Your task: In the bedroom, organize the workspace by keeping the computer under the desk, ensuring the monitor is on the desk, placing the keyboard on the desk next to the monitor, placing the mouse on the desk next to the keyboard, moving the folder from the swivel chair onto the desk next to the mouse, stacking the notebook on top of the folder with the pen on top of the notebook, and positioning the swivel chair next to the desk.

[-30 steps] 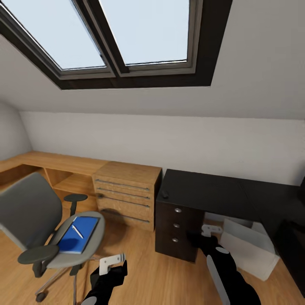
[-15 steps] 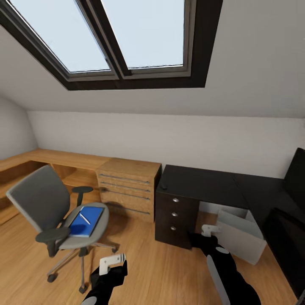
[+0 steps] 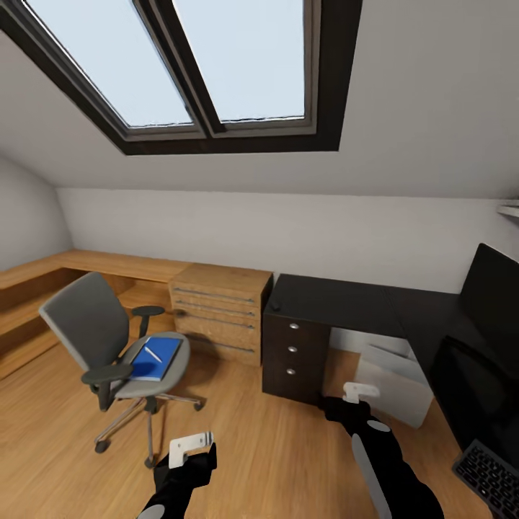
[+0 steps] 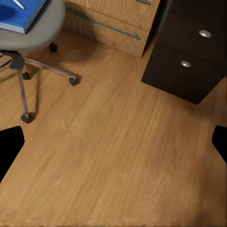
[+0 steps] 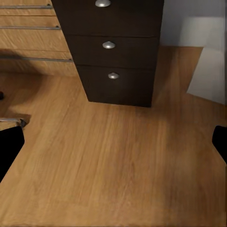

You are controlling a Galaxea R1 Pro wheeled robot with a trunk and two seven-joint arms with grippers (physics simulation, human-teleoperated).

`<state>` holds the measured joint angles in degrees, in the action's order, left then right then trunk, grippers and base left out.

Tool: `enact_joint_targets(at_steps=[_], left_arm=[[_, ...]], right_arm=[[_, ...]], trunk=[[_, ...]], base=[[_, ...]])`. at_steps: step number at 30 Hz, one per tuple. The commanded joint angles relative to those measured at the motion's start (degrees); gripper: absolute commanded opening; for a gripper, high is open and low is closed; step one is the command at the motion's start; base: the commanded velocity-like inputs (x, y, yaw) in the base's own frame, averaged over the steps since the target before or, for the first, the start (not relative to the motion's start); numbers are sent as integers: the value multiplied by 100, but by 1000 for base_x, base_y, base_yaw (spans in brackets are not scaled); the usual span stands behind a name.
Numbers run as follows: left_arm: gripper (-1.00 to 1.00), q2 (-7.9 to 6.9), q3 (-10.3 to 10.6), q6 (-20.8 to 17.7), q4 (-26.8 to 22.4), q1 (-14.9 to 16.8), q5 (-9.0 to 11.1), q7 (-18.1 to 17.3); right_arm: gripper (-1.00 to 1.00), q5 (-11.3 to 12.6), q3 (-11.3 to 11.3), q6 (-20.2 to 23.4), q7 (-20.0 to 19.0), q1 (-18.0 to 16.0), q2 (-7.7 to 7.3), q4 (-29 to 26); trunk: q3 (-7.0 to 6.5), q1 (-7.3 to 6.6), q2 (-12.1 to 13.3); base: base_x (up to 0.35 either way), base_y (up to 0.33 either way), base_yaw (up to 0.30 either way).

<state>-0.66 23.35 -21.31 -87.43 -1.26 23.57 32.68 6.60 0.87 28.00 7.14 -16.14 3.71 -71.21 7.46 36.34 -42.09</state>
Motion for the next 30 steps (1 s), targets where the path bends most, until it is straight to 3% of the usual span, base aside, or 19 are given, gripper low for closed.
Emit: enact_joint_targets(at_steps=[1, 17, 30], left_arm=[[100, -5, 11, -13, -11, 3, 43, 45], [100, -5, 11, -13, -11, 3, 43, 45], [100, -5, 8, -20, -11, 3, 43, 45]], right_arm=[[100, 61, 9, 21, 51, -3, -1, -6], [100, 68, 9, 21, 51, -3, -1, 38], [100, 78, 9, 21, 51, -3, -1, 37]], trunk=[[8, -2, -8], [8, -2, -8], [8, -2, -8]], base=[[-339, -104, 0], [-315, -124, -48], [-87, -313, -25]])
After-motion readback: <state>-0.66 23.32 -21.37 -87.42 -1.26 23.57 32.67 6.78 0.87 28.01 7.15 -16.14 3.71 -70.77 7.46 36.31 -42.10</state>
